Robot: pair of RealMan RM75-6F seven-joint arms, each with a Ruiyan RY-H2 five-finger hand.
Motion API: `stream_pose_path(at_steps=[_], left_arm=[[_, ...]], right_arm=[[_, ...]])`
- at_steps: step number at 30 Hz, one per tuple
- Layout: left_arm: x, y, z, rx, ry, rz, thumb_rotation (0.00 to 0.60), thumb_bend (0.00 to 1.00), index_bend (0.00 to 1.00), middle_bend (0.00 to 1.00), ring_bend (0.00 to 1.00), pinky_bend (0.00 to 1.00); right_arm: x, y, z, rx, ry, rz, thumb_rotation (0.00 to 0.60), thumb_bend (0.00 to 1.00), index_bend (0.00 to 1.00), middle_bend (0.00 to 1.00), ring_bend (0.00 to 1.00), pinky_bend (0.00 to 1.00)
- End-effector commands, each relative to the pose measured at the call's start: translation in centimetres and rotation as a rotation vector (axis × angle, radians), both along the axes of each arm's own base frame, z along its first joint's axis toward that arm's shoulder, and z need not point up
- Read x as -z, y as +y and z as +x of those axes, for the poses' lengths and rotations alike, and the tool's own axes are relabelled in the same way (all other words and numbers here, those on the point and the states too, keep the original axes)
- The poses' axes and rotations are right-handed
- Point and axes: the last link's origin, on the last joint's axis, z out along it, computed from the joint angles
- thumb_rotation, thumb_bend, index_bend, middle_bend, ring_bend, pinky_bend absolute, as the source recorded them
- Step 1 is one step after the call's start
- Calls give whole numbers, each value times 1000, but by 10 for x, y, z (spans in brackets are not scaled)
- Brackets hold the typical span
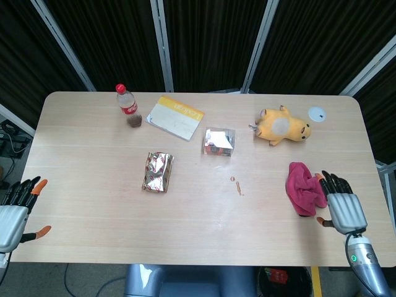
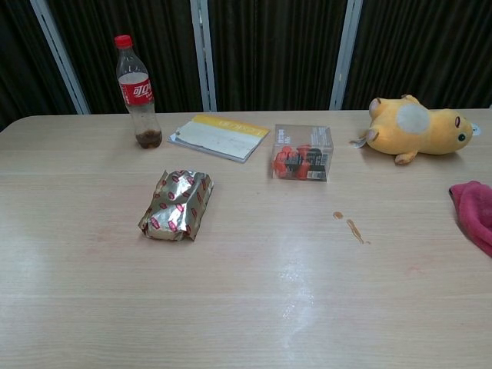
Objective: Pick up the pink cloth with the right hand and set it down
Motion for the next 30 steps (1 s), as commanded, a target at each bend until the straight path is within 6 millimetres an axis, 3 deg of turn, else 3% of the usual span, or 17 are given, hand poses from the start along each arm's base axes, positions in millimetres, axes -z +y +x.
stream_pose_path(at_steps=[1, 10, 19, 30], left_arm=[[0, 1, 0, 0, -3, -2, 600, 0, 0, 0, 0, 0], [2, 4, -1, -5, -9, -9, 600, 0, 0, 0, 0, 0], [3, 6, -3, -21, -15, -17, 600, 0, 0, 0, 0, 0], [3, 5, -3, -30, -16, -19, 600, 0, 0, 0, 0, 0]], right_arm=[[15, -18, -7, 52, 25, 4, 600, 0, 10, 0, 0, 97], [31, -28, -29, 140, 80, 34, 600, 0, 21, 0, 0, 97], [50, -42, -31, 156, 61, 46, 600, 0, 30, 0, 0, 97], [59, -58, -48, 214, 44, 34, 600, 4, 89, 0, 0, 97]])
